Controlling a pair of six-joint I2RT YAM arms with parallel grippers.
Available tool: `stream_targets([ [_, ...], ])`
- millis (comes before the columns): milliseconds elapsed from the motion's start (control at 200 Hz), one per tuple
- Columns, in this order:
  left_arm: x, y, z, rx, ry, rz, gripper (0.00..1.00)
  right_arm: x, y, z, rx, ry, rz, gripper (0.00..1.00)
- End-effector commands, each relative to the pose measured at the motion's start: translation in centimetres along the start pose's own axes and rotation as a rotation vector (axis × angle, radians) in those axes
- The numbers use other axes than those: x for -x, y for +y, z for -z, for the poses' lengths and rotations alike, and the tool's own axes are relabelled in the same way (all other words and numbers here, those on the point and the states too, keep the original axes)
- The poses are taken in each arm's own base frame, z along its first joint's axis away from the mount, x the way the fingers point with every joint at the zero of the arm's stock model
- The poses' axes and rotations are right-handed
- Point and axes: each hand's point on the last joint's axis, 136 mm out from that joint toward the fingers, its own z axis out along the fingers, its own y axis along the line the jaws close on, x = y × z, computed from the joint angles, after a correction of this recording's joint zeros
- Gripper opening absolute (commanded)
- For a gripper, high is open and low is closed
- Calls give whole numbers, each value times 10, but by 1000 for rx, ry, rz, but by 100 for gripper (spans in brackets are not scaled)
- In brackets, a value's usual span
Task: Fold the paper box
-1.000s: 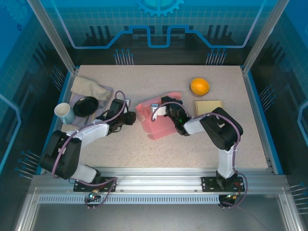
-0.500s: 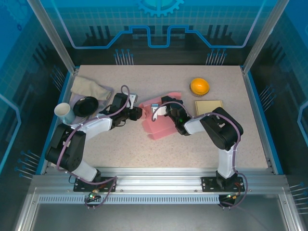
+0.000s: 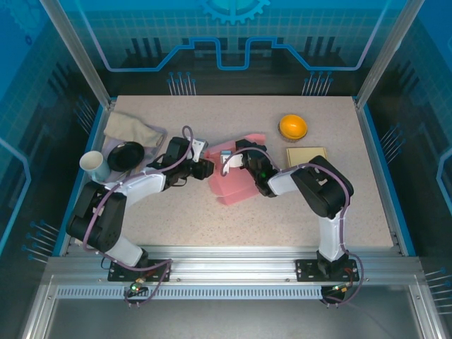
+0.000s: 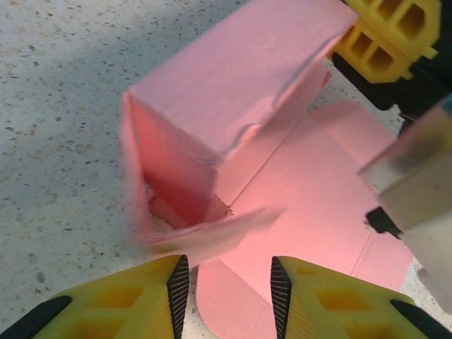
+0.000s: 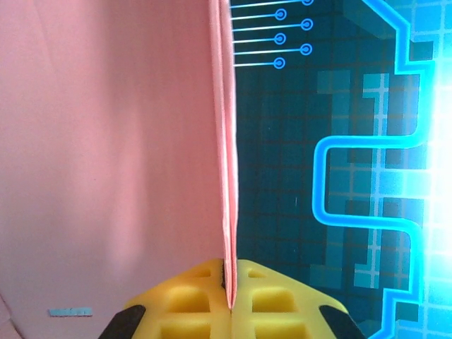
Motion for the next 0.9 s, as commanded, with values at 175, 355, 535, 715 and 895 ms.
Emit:
stream_targets([
  [175,-13,3,-19,79,74,-27,48,-4,30,-1,93,20,3,0],
  [355,-6,-9,-9,30,23,-36,48,-6,35,1,105,19,-1,0],
  [535,4,-7,23,77,-53,-7,47,-10,28,2,100,17,-30,0],
  [715,-9,38,41,205,-63,128,47,-15,38,6,123,19,-29,0],
  [895,-22,48,29,177,-79,151,49,-15,36,6,123,15,-45,0],
])
